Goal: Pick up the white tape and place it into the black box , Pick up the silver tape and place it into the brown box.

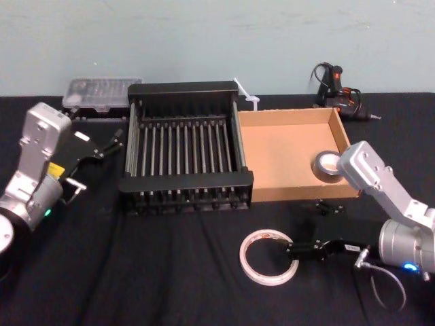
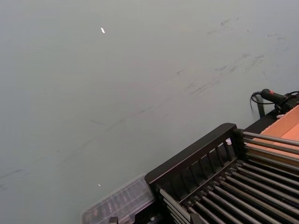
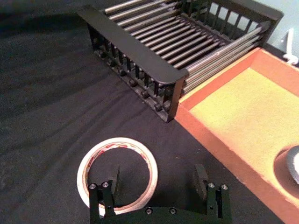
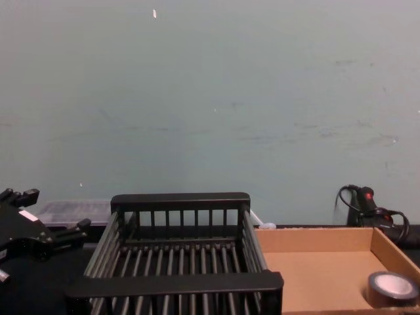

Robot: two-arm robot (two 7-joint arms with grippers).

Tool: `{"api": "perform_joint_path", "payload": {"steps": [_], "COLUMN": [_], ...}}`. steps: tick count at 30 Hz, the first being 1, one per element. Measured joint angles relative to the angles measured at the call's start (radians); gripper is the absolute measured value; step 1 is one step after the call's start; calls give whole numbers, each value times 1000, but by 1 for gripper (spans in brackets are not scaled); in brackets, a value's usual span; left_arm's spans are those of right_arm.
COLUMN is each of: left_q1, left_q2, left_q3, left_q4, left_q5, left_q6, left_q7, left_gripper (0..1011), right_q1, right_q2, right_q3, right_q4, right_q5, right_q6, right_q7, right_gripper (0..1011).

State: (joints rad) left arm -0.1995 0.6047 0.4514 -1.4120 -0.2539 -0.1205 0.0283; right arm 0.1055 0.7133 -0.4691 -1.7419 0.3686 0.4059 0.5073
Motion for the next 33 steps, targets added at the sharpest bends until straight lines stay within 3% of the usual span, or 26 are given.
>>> {"api": "perform_joint_path", "payload": {"steps": [12, 33], "left_q1": [0, 0], "left_q2": [0, 0], "left_q3": [0, 0], "left_q4": [0, 0], "left_q5": [0, 0], "left_q6": [0, 0], "left_q7": [0, 0], "left_gripper": [1001, 1001], "right_q1": [19, 38], "right_q2": [-21, -45], "right_q3": [-36, -55], "right_q4": [37, 76], "right_q5": [-24, -42], "right_q6": [12, 24], "right_q7": [8, 14], "right_gripper": [1002, 1002]}}
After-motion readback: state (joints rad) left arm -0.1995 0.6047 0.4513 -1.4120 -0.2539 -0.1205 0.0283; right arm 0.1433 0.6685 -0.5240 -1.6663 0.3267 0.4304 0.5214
